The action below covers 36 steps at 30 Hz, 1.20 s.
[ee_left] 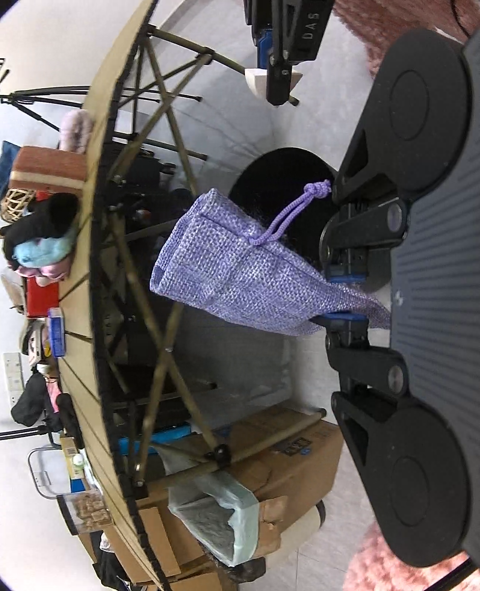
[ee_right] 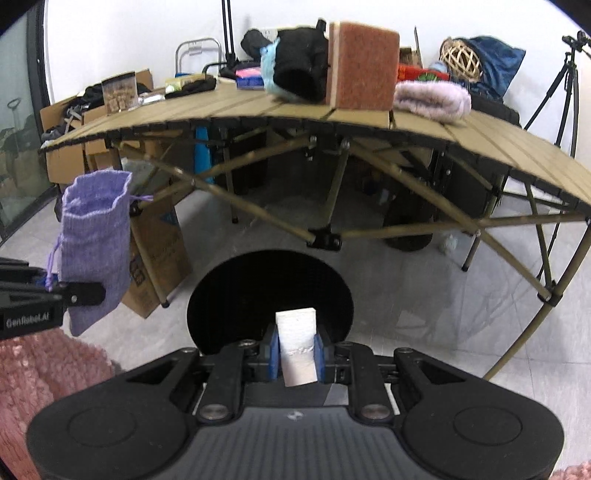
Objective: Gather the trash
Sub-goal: 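Carry the pouch and foam piece down over the black trash bin with both grippers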
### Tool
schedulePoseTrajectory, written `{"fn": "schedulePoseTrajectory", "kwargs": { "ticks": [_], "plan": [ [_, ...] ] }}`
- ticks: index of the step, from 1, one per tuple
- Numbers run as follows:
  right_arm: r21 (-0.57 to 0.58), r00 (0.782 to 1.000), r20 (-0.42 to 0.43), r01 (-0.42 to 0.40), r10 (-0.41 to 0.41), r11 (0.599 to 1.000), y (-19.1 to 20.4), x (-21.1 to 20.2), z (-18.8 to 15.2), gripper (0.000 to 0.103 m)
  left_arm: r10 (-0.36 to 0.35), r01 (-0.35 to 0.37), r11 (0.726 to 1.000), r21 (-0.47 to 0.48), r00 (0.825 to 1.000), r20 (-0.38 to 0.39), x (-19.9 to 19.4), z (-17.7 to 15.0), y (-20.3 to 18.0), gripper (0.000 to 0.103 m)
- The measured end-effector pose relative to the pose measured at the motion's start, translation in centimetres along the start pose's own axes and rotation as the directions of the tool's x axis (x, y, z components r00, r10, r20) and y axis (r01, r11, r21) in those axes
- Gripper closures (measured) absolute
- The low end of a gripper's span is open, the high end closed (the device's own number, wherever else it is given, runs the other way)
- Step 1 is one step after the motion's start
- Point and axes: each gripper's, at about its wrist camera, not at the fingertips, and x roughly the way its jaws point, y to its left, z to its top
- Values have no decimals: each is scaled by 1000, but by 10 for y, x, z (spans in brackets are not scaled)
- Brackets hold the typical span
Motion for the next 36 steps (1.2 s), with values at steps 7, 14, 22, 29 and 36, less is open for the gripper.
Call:
{"fn": "schedulePoseTrajectory", "kwargs": {
  "ticks": [7, 14, 22, 29, 36],
  "plan": [
    [22, 998, -59, -12, 13, 1000, 0, 21, -5, 85, 29, -30, 999, -24, 999, -30, 5, -6, 8, 88],
    [19, 996, -87, -29, 31, 999, 12, 47, 7, 85, 40, -42, 999, -35, 998, -49, 12, -6, 12, 88],
    [5, 992, -125, -25, 25, 1000, 18, 79, 20, 85, 47, -53, 996, -78, 996, -76, 21, -2, 21, 88],
    [-18, 990, -141, -20, 17, 1000, 23, 98, 32, 85, 59, -69, 992, -103, 993, -98, 33, 4, 26, 88],
    [-36, 981, -195, -22, 15, 999, 29, 119, 39, 85, 76, -91, 989, -116, 989, -130, 46, 10, 31, 88]
  ]
}}
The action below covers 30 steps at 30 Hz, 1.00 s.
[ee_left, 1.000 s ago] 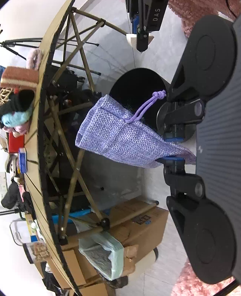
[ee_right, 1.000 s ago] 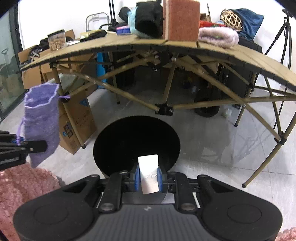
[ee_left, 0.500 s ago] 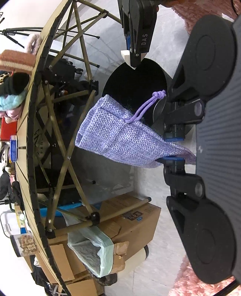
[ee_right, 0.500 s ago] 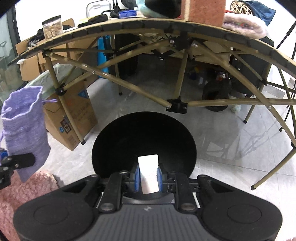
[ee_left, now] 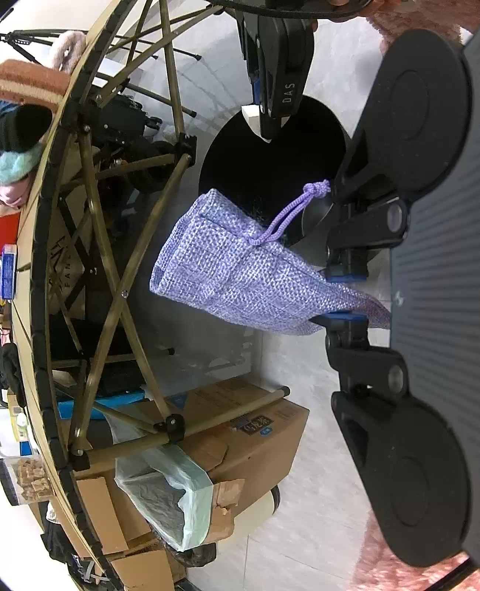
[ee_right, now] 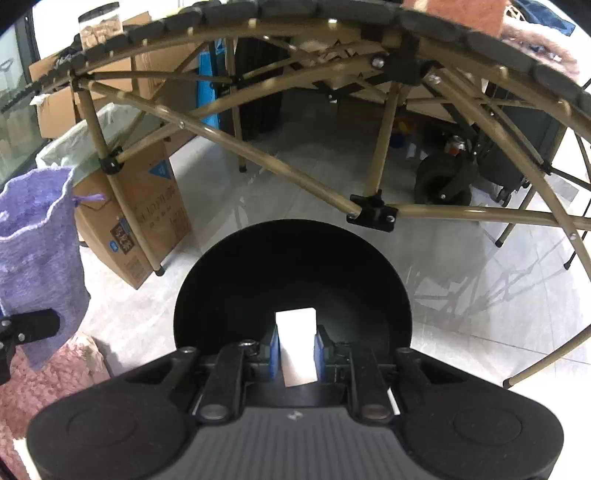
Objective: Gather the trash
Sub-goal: 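Carry the pouch and foam piece down over the black trash bin with both grippers, then open the right gripper to drop the white foam into the bin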
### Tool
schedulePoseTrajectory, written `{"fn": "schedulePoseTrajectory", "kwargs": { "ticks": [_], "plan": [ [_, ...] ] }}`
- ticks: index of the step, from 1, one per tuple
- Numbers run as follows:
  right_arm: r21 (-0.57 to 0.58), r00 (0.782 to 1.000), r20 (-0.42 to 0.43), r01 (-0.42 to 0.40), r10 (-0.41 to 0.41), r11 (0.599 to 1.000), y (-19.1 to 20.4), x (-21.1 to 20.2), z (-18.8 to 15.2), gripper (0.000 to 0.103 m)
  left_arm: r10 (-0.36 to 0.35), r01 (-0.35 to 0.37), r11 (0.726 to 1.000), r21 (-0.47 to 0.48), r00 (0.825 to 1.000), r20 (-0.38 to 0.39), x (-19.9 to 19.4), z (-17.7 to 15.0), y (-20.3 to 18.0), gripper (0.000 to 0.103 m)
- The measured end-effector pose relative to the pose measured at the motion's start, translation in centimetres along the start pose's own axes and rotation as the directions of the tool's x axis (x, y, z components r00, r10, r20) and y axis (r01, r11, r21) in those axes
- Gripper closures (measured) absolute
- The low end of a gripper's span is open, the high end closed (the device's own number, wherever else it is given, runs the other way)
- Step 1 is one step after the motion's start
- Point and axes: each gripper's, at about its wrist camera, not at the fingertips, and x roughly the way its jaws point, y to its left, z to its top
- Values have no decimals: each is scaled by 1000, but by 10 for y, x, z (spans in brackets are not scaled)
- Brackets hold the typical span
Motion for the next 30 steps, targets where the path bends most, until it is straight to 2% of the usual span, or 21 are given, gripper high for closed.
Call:
{"fn": "schedulePoseTrajectory", "kwargs": {
  "ticks": [6, 19, 23, 25, 27, 30],
  "plan": [
    [3, 999, -43, -6, 6, 1000, 2, 16, 11, 85, 30, -30, 1000, -1, 999, -24, 11, 7, -1, 88],
    [4, 993, -121, 7, -6, 1000, 7, 48, 26, 85, 39, -39, 999, -7, 998, -58, 27, 15, -4, 88],
    [-5, 991, -134, 14, -15, 1000, 9, 53, 28, 79, 36, -37, 999, -12, 997, -62, 27, 15, -2, 88],
    [-11, 992, -128, 22, -23, 1000, 9, 52, 28, 67, 35, -36, 999, -14, 998, -61, 26, 15, -2, 88],
    [-8, 993, -116, 32, -32, 999, 9, 51, 29, 37, 35, -36, 999, -14, 998, -60, 26, 15, -2, 88],
    [-10, 994, -103, 43, -44, 999, 8, 49, 30, 23, 36, -37, 999, -13, 998, -60, 27, 16, -2, 88]
  ]
}}
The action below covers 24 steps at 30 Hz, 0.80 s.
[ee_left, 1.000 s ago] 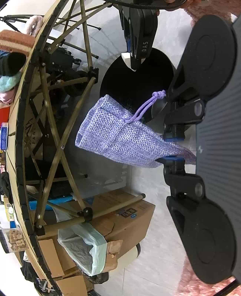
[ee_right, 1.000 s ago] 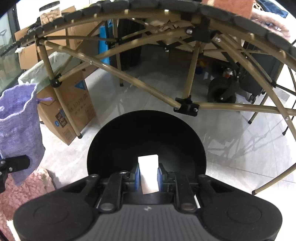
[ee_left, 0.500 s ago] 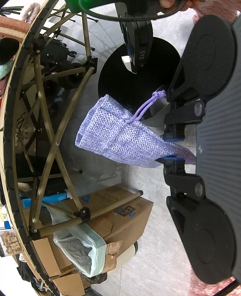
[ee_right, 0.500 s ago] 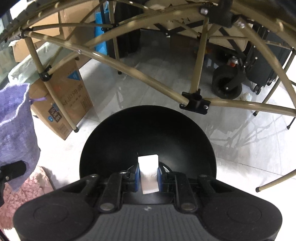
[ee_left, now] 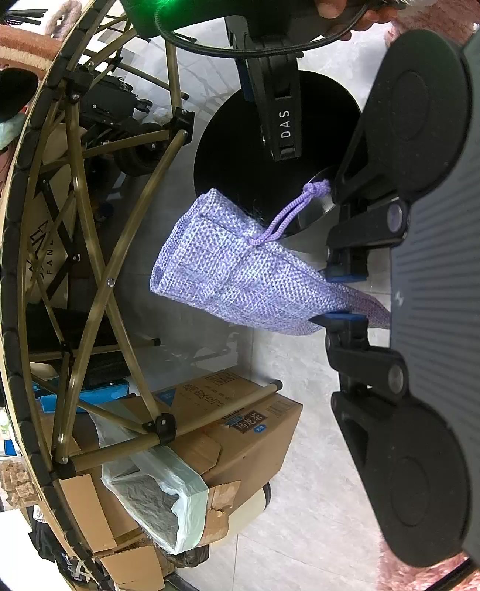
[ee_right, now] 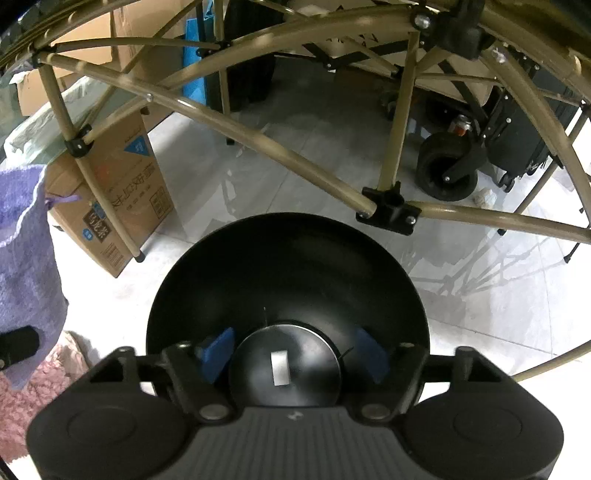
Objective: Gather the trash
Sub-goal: 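Open the right gripper to drop the white foam into the bin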
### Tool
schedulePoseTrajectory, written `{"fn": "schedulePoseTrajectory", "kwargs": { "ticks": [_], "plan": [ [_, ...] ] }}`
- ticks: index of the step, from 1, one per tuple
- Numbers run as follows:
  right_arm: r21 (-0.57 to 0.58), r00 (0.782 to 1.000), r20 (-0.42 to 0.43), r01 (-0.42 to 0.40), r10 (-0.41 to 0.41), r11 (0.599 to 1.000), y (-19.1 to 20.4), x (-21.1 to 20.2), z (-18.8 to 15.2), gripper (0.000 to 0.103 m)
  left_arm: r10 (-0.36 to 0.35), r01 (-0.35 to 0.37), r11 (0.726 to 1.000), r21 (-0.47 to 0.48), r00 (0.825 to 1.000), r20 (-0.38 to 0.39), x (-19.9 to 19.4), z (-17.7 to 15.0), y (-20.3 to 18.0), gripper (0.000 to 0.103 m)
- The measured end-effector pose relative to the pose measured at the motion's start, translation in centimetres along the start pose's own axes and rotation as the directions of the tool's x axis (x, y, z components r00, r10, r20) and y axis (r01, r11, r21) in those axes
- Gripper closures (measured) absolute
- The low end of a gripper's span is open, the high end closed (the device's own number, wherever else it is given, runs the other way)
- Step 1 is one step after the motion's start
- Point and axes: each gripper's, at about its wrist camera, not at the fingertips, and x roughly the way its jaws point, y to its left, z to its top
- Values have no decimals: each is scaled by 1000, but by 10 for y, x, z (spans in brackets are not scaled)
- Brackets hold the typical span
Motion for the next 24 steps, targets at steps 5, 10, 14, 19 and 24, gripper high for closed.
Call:
{"fn": "schedulePoseTrajectory", "kwargs": {
  "ticks": [5, 10, 14, 19, 24],
  "plan": [
    [13, 1000, -13, 9, -8, 1000, -2, 1, 1, 2, 0, 0, 1000, 1, 1000, 0, 0, 0, 0, 88],
    [10, 1000, -20, 16, -16, 1000, -2, 0, 0, 0, 1, -1, 1000, 3, 1000, 0, 0, 0, 0, 88],
    [3, 999, -26, 20, -19, 1000, -1, 0, -1, 0, -1, 1, 1000, 2, 1000, -1, 0, 0, 0, 88],
    [5, 999, -26, 24, -24, 1000, -4, -3, -1, 0, -6, 6, 1000, 8, 1000, -5, 1, 0, -3, 88],
    [16, 999, -23, 33, -32, 999, -10, -8, -2, 0, -8, 8, 1000, 24, 1000, 1, 1, 0, -7, 88]
  ]
}}
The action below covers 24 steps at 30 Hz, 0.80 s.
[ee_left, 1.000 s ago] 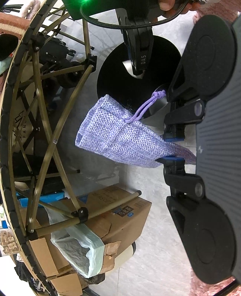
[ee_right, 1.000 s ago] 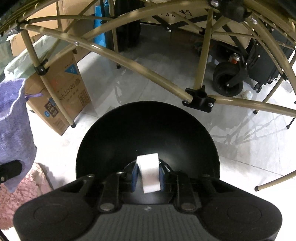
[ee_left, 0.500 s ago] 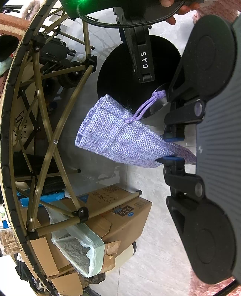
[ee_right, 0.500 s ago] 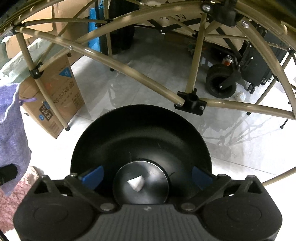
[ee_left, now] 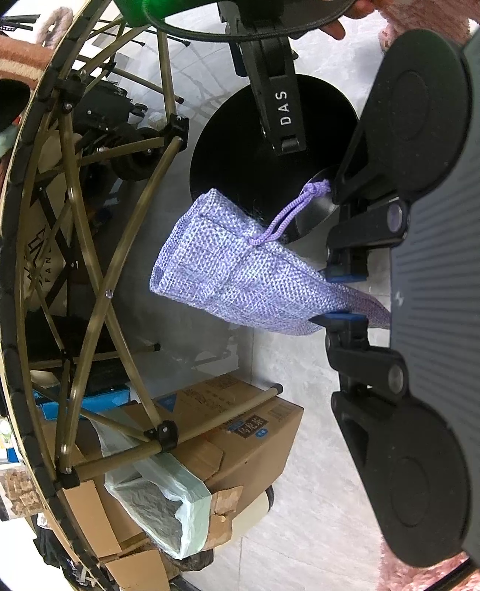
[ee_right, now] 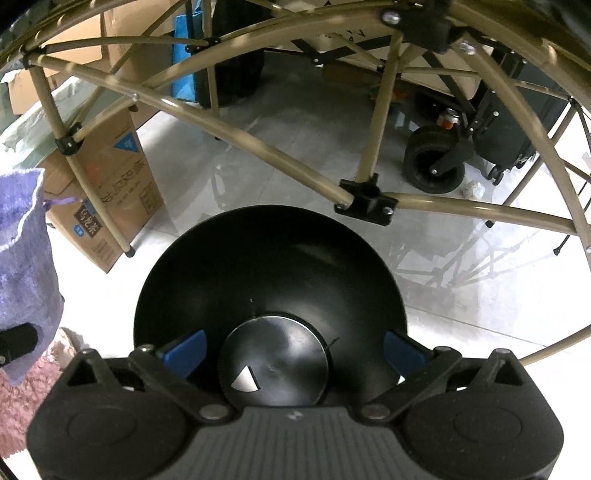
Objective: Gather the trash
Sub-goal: 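Open the right gripper to drop the white foam into the bin, then lower the purple pouch into the bin and open the left gripper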
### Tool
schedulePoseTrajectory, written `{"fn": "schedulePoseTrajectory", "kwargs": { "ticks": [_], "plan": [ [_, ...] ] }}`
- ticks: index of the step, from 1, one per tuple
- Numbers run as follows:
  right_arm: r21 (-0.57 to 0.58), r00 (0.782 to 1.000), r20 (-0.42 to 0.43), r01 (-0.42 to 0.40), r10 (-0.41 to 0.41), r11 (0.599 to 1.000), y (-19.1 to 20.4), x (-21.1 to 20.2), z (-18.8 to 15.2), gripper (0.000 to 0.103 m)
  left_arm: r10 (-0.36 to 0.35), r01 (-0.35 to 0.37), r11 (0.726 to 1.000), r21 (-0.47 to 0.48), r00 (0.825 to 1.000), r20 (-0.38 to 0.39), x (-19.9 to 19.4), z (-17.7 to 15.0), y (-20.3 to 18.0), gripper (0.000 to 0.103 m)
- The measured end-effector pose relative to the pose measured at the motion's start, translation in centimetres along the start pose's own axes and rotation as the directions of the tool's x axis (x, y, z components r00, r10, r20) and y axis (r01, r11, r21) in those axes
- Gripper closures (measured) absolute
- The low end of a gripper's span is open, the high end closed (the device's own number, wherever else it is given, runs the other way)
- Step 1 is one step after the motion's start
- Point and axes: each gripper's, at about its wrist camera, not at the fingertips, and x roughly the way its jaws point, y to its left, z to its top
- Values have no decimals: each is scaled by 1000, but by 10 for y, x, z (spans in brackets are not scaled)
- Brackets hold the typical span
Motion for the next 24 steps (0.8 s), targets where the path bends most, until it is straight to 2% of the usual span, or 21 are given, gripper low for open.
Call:
{"fn": "schedulePoseTrajectory", "kwargs": {
  "ticks": [17, 24],
  "plan": [
    [60, 999, 39, 27, -29, 998, -41, -33, -10, 0, -45, 44, 995, 88, 999, 11, 4, 8, -41, 88],
    [85, 995, 59, 79, -84, 993, -62, -46, -13, 0, -85, 84, 988, 131, 996, 0, 10, 14, -67, 88]
  ]
}}
